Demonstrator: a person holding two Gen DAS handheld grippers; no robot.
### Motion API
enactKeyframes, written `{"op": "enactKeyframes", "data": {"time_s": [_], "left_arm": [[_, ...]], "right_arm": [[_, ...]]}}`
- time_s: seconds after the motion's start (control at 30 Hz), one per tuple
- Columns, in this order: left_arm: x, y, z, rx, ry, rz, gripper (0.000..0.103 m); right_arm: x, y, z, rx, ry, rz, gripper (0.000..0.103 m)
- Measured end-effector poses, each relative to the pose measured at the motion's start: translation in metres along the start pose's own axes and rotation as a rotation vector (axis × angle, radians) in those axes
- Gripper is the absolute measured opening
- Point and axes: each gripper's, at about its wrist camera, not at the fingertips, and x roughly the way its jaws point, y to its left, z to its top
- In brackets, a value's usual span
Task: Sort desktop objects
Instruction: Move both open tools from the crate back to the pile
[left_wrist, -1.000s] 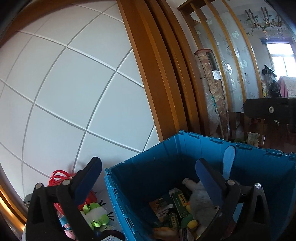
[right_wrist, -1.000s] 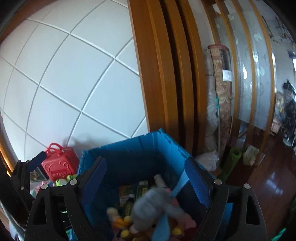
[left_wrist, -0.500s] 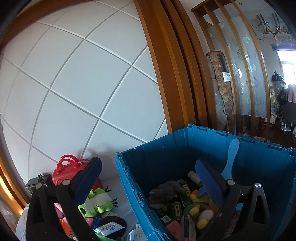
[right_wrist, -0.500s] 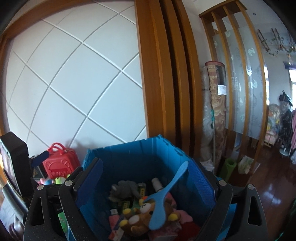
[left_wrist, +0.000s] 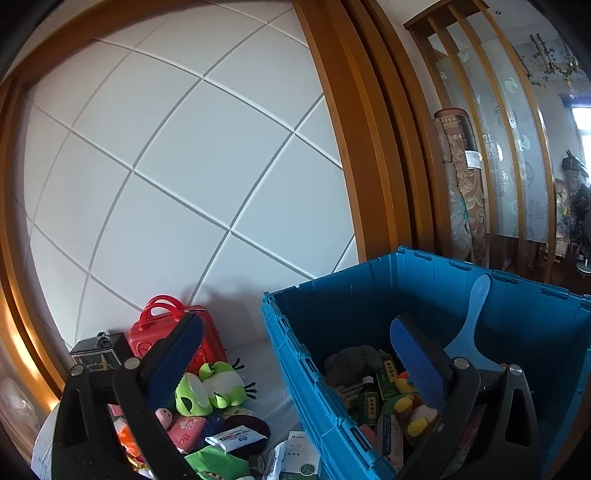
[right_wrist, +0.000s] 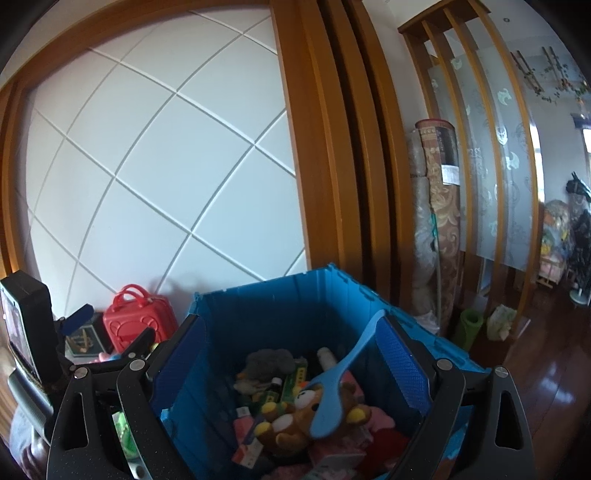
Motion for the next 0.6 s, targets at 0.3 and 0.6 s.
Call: {"op": "enactKeyframes", "data": {"time_s": [0.3, 0.6], "left_arm": [[-0.004, 0.025, -0.018, -0.018, 0.036, 0.050, 0.103], [-0.010, 0.068, -0.036, -0.041, 0.055, 0.100, 0.103]], "right_arm": [[-0.006, 0.021, -0.003, -0.026, 0.005, 0.055, 0.094], [0.001, 0.059, -0.009, -0.047, 0.029, 0.115, 0.095]]}}
